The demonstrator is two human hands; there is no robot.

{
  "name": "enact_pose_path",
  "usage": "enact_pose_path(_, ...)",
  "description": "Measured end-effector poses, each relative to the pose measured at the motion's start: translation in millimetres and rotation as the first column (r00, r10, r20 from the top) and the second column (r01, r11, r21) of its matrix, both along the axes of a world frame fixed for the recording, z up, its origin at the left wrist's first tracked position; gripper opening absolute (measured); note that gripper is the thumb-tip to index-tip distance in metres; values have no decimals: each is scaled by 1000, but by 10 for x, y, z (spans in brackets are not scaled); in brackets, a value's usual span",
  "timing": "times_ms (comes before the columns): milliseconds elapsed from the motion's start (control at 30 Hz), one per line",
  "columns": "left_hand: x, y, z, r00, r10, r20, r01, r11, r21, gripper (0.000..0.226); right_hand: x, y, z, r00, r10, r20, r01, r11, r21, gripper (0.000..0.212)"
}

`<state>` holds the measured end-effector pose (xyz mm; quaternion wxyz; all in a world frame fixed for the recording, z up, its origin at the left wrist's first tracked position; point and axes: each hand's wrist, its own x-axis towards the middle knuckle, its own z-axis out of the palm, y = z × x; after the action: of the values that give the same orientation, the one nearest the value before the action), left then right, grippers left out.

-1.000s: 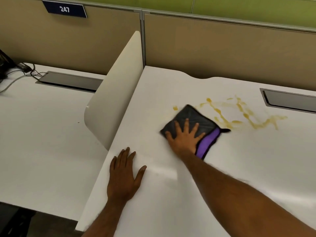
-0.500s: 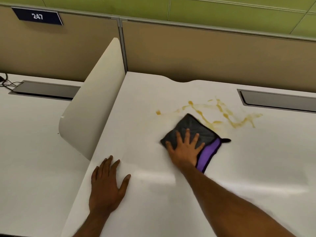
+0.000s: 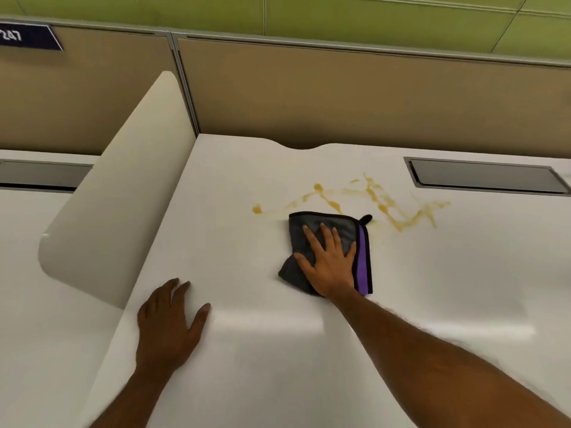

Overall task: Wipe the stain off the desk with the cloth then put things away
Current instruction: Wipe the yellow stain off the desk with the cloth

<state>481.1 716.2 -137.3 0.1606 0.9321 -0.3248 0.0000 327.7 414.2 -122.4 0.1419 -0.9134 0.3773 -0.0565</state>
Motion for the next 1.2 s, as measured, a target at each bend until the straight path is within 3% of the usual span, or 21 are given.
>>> enact_pose_path(100, 88, -177, 13, 1000, 9, -13, -9, 1000, -22, 70, 259, 319, 13, 988, 121, -101, -120, 993, 18, 74)
enact_pose_path(167, 183, -293, 76, 1000, 17, -23, -18, 998, -59, 69, 295, 694, 12, 928, 368, -53, -369, 929, 1, 70)
enact_pose_path(267, 385, -417, 168, 997, 53, -58, -62, 985, -164, 71, 129, 1183, -36, 688, 723, -53, -725, 685, -73, 67)
enact_pose_path(367, 539, -470, 181, 996, 66, -65, -77, 979, -188, 72, 117, 1109, 15, 537, 843, -47, -844, 535, -38, 68)
enact_pose_path(433, 580, -495, 161, 995, 68, -75, -82, 977, -199, 73, 269, 859, -63, 566, 824, -37, -823, 561, -92, 65)
enact_pose_path(600, 466, -508, -7, 995, 37, -89, -46, 993, -113, 75, 755, 152, -54, 895, 440, -71, -444, 894, -54, 69)
enact_pose_path(700, 443, -500, -72, 999, 29, -42, -31, 999, -45, 73, 860, 132, -21, 929, 359, -85, -363, 931, -40, 68)
enact_pose_path(767, 447, -507, -61, 999, 36, -39, -38, 998, -56, 71, 745, 183, -58, 837, 547, -22, -547, 833, -83, 62)
enact_pose_path(867, 448, -503, -52, 998, 40, -46, -43, 997, -56, 69, 523, 21, -105, 559, 829, -34, -822, 547, -160, 58)
enact_pose_path(900, 442, -502, -51, 998, 43, -42, -45, 998, -51, 68, 523, -95, -100, 515, 855, -56, -849, 500, -171, 58)
enact_pose_path(967, 435, -511, -46, 999, 47, -25, -48, 998, -36, 68, 637, -290, -97, 568, 820, -70, -815, 550, -180, 60)
enact_pose_path(1033, 434, -519, -48, 999, 51, -17, -51, 998, -26, 68, 860, -422, -89, 769, 637, -49, -636, 756, -152, 64)
enact_pose_path(1100, 425, -512, -48, 998, 54, -15, -54, 998, -21, 68, 1099, -428, -70, 942, 330, -55, -334, 939, -81, 67)
enact_pose_path(1167, 426, -514, -49, 998, 54, -13, -54, 998, -22, 67, 1290, -257, -37, 985, 144, -91, -148, 988, -49, 68)
enact_pose_path(1200, 432, -518, -47, 999, 51, -10, -51, 998, -25, 66, 1340, -136, -34, 982, 164, -98, -170, 984, -58, 69)
